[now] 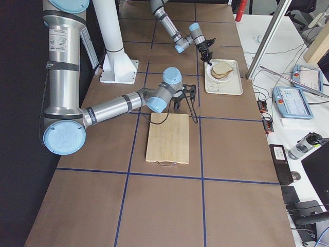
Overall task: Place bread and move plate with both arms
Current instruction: 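Settle the plate on the tray and open the left gripper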
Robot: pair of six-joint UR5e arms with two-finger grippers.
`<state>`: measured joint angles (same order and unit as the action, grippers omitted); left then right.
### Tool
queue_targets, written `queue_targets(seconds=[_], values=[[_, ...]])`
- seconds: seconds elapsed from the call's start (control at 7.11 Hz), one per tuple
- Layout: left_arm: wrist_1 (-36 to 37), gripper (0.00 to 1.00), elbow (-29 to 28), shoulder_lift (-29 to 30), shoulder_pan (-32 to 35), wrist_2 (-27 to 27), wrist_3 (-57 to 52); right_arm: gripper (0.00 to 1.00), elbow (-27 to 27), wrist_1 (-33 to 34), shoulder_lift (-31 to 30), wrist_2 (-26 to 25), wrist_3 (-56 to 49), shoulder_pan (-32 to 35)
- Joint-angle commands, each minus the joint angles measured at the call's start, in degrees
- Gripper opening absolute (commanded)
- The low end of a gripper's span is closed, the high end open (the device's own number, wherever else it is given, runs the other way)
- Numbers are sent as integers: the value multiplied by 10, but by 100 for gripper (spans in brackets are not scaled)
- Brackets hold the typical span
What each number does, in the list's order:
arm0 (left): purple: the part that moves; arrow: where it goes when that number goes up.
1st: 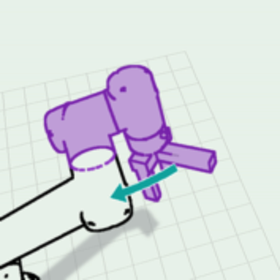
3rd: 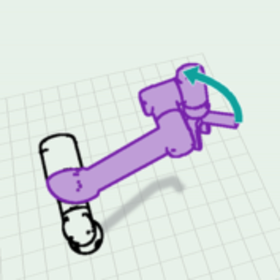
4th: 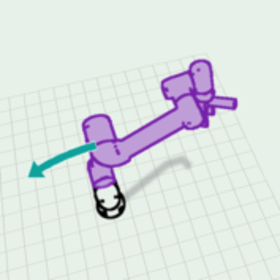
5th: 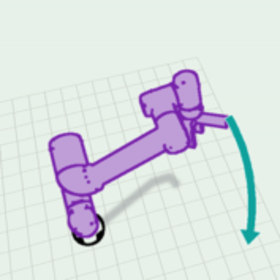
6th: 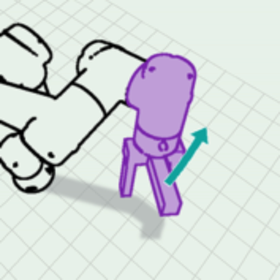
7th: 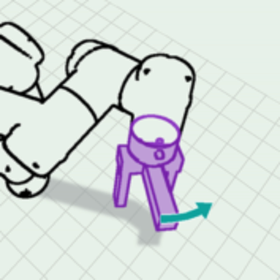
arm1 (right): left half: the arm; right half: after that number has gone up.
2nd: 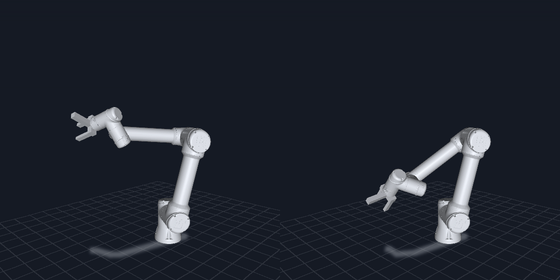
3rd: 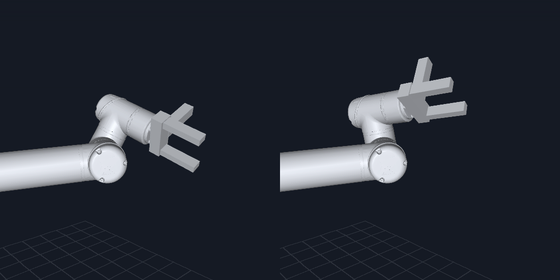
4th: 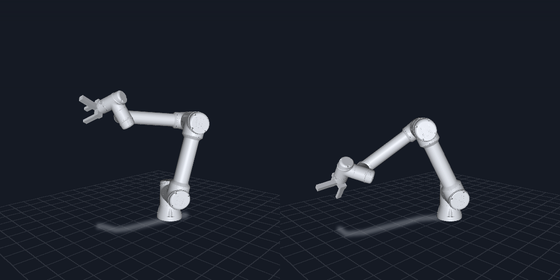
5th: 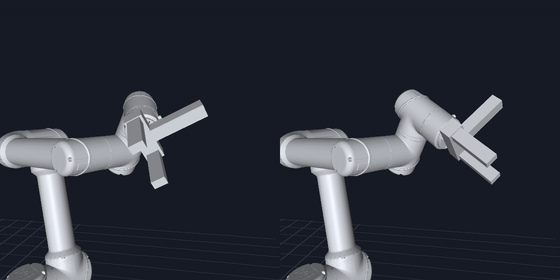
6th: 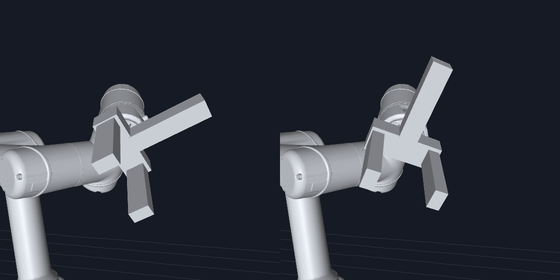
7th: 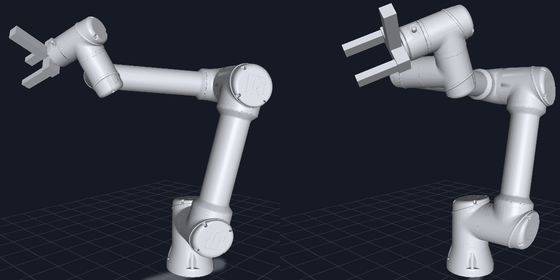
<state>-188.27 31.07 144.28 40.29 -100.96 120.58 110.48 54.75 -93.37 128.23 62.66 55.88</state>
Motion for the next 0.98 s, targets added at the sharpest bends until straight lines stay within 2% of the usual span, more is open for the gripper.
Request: queue_targets(seconds=[0.0,0.28,0.56,0.7,0.84], values=[[0,39,-5,1,-2,1,0,100,1,-1,0,0,0,0],[1,54,-6,1,-2,2,0,100,3,0,0,-1,0,0],[0,59,5,-1,0,0,0,100,4,0,3,0,0,1],[-1,61,31,-10,1,-1,0,100,4,1,5,0,0,2],[0,64,84,-47,1,-1,0,100,4,3,6,0,0,7]])
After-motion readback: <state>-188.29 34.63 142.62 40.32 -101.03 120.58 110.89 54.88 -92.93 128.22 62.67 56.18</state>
